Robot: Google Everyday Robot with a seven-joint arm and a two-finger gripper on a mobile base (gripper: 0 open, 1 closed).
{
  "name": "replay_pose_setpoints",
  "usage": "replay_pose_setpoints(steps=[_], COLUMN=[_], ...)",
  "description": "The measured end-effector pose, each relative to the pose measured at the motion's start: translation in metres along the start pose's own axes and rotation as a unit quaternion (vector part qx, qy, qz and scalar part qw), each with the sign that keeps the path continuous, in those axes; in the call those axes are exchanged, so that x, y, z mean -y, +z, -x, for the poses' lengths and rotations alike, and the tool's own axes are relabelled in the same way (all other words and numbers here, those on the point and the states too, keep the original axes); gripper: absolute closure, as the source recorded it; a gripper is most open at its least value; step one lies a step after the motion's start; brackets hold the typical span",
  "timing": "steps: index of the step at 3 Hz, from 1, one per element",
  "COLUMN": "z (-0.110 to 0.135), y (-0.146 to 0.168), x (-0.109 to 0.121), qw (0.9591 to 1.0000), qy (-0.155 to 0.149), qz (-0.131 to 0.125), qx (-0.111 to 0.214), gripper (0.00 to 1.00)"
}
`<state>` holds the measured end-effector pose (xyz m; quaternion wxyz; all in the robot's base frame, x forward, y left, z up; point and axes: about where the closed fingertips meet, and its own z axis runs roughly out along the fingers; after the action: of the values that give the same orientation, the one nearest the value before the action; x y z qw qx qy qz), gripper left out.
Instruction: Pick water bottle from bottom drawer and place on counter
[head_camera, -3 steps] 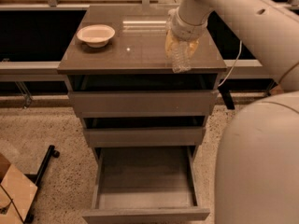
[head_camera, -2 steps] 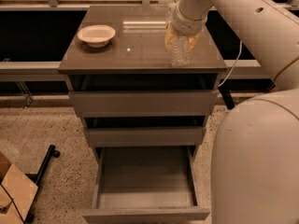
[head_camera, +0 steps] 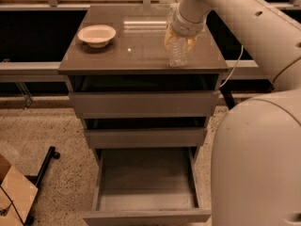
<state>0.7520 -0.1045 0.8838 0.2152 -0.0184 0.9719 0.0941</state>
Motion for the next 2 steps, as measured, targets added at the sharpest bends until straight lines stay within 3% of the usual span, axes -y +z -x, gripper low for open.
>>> replay_pose_setpoints(steps=[1,2], z=[0.02,0.034], y=[0.022,0.041], x=[-0.015,-0.024], qw=[0.9998,0.9994], qy=[0.002,0.004], qz=[0.017,0.03], qx=[0.012,0.016], gripper=[1.0,0.85])
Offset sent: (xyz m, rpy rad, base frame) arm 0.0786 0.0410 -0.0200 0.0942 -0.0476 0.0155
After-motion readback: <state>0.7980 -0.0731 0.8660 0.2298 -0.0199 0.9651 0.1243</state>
